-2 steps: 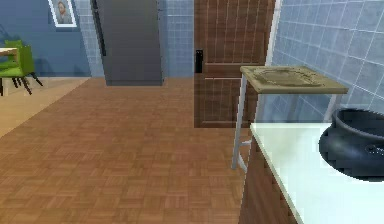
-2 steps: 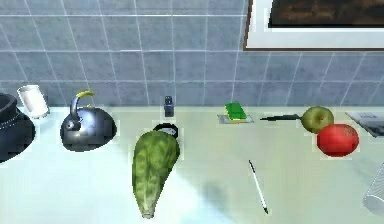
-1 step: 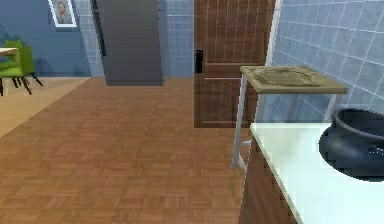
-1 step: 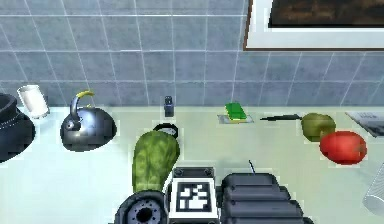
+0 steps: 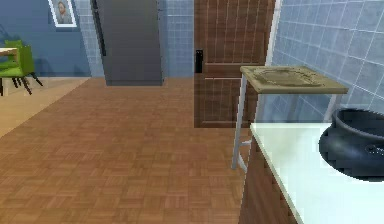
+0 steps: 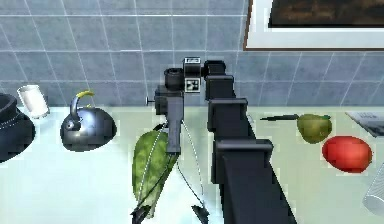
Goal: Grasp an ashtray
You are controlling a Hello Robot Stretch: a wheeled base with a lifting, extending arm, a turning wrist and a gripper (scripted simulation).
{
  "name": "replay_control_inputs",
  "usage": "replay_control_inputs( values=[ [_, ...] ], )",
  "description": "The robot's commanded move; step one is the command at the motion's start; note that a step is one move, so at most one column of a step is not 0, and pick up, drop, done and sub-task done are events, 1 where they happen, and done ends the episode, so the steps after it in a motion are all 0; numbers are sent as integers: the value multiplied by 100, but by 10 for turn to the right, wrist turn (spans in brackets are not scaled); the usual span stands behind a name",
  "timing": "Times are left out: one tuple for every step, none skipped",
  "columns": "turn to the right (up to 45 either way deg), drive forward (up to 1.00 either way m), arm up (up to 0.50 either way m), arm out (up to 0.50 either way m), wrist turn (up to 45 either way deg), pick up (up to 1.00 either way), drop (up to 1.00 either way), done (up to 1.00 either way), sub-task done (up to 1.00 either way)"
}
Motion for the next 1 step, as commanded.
replay_control_inputs(
  values=[
    [0, 0, 0, 0, 450, 0, 0, 0, 0]
  ],
)
